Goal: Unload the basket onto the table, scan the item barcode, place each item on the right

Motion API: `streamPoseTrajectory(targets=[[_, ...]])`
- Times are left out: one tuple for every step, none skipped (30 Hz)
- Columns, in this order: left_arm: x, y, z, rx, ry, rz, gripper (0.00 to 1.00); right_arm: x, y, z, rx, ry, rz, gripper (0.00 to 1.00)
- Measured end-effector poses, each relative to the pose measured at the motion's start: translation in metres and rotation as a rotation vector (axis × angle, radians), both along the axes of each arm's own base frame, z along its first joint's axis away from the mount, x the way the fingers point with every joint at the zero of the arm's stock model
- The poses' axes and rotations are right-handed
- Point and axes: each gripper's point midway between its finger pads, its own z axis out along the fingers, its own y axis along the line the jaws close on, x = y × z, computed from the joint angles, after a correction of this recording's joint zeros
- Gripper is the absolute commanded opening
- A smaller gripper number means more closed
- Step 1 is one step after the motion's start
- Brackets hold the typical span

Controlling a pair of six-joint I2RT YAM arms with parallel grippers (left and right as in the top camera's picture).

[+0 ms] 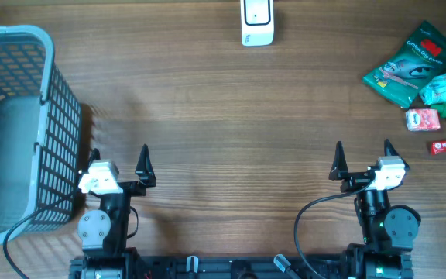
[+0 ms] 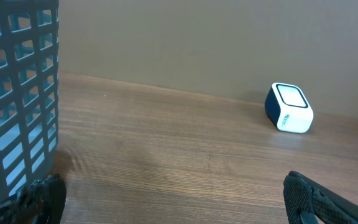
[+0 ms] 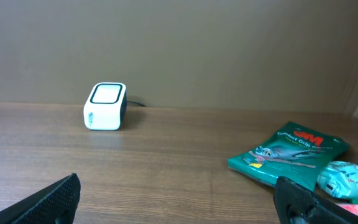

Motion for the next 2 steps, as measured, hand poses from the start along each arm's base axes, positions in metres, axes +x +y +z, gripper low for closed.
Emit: streamPoseTrajectory(targets=[[0.0, 0.0, 0.0, 0.0, 0.0, 0.0, 1.0, 0.0, 0.0, 0.0, 0.0, 0.0, 0.0, 1.0], [0.0, 0.0001, 0.0, 0.0, 0.0, 0.0, 1.0, 0.0, 0.0001, 0.0, 0.0, 0.0, 0.0, 1.0]])
